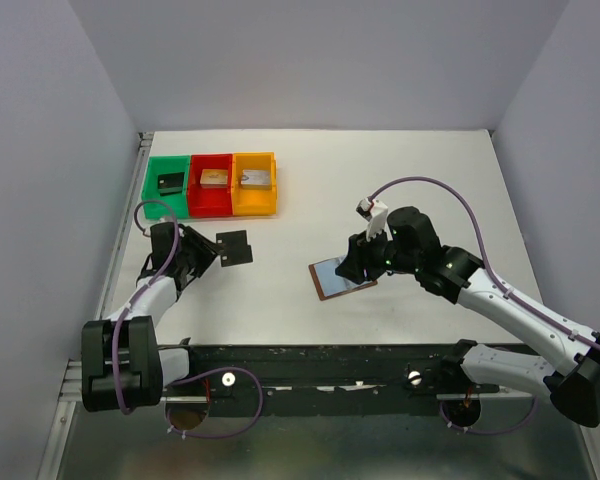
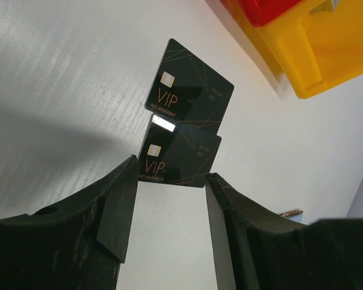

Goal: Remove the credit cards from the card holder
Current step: Place the credit card at the center of the board.

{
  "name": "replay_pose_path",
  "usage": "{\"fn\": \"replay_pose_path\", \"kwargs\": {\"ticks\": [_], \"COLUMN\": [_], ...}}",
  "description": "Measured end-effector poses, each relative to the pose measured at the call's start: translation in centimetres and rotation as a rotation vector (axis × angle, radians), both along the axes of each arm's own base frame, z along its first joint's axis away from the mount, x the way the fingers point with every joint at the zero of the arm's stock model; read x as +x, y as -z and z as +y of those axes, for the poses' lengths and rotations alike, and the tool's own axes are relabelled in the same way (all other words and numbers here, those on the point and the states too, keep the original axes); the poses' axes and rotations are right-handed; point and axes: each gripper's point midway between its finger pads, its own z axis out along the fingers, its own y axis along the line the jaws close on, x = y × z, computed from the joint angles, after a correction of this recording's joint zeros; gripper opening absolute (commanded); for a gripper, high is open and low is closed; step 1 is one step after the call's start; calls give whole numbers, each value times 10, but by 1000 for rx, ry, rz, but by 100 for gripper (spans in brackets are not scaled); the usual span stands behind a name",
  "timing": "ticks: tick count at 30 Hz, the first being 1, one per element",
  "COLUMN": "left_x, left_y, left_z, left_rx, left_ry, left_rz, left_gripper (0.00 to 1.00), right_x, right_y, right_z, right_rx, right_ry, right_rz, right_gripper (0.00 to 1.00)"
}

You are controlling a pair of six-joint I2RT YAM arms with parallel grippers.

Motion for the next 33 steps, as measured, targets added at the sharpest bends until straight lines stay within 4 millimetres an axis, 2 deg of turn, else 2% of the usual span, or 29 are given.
{"fn": "replay_pose_path", "kwargs": {"ticks": [6,8,9,12,15,17,20,24,30,33], "left_x": [-4,-5,-5,-4,-3,-5,-10,-17,-19,-24], "left_y": [-8,-14,-19,-35,-59,-72,-81,-85,-82,-81], "left_z": [10,15,17,19,-2,-28,-59,-84,-88,-90], "left_rx": [50,80,96,164,242,270,299,295,236,187], "left_ry": [-31,-42,-46,-43,16,91,168,216,171,160], "left_rz": [5,-10,-19,-66,-141,-185,-218,-223,-172,-200], "left_gripper": [63,63,63,65,73,99,99,99,99,99], "right_x": [5,15,18,36,52,61,65,63,64,68], "right_y": [2,5,7,16,29,42,67,99,123,134], "right_z": [-4,-14,-19,-43,-70,-89,-109,-120,-122,-122], "right_rx": [-16,-47,-60,-109,-145,-169,-216,-273,-316,-341], "right_ry": [39,117,154,306,433,505,571,607,621,630], "right_rz": [-8,-20,-22,-31,0,37,100,190,264,299], "right_gripper": [53,55,60,63,64,65,65,65,62,61]}}
